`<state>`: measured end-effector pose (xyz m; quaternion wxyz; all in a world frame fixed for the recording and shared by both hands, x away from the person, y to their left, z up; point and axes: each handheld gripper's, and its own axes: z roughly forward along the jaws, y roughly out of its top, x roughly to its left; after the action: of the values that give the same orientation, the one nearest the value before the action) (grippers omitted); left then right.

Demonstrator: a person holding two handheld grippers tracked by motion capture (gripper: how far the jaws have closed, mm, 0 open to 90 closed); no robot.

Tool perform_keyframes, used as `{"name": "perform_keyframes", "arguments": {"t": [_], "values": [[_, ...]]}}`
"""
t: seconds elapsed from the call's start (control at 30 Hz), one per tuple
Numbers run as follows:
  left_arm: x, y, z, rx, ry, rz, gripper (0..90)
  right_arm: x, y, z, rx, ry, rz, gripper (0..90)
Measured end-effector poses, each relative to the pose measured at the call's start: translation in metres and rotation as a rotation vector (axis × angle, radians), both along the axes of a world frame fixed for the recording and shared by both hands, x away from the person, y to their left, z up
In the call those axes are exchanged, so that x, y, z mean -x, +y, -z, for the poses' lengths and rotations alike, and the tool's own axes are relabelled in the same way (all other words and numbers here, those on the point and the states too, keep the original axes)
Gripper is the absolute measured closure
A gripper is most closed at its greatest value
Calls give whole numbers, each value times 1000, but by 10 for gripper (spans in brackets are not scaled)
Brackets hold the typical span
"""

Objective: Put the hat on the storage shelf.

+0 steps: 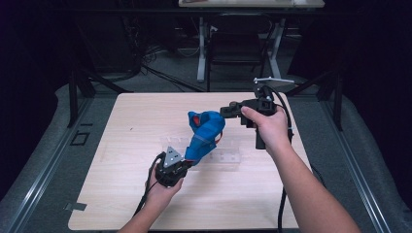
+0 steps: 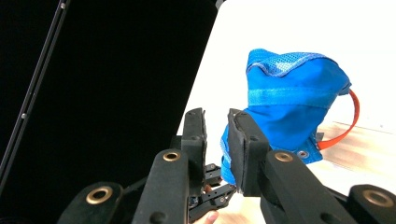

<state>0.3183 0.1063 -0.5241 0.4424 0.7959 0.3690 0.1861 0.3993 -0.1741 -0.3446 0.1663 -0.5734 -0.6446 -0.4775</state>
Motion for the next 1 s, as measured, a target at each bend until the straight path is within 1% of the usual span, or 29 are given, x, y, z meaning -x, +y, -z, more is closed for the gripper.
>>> {"name": "perform_keyframes", "arguments": {"t": [0.2,0.23,0.3,0.37,0.67,0.7,0.73,0.77,0.8,0.83,0.87,0.9,0.93,0.97,1.0], "values": [[1,1,-1,-1,4,-9,867,0,0,0,3,-4,-3,766],[1,2,-2,-5,1,-6,866,1,0,0,10,-5,-3,762],[3,3,-2,5,-6,-10,860,1,1,0,16,-7,-1,754],[4,4,-3,7,-7,-11,842,2,1,0,37,-13,-4,750],[6,6,-5,13,-11,-11,795,4,1,-1,66,-29,3,747],[7,7,-5,19,-9,-11,745,5,0,-1,74,-32,4,740],[7,7,-5,31,-8,-10,745,5,0,-1,74,-32,4,740],[8,8,-6,32,-9,-13,700,6,-1,-1,93,-41,6,737],[8,8,-6,32,-9,-13,679,6,-1,-1,93,-41,6,737],[9,11,-7,37,-15,-11,649,7,-2,-1,110,-47,12,735],[9,11,-7,37,-15,-11,624,7,-2,-1,110,-47,12,735],[10,13,-8,37,-7,-10,601,9,-3,0,139,-60,17,731],[11,14,-8,43,-10,-11,601,9,-3,0,139,-60,17,731],[11,17,-8,42,-6,-11,554,11,-4,0,170,-71,15,719],[11,17,-8,42,-6,-11,541,11,-4,0,170,-71,15,719]]}}
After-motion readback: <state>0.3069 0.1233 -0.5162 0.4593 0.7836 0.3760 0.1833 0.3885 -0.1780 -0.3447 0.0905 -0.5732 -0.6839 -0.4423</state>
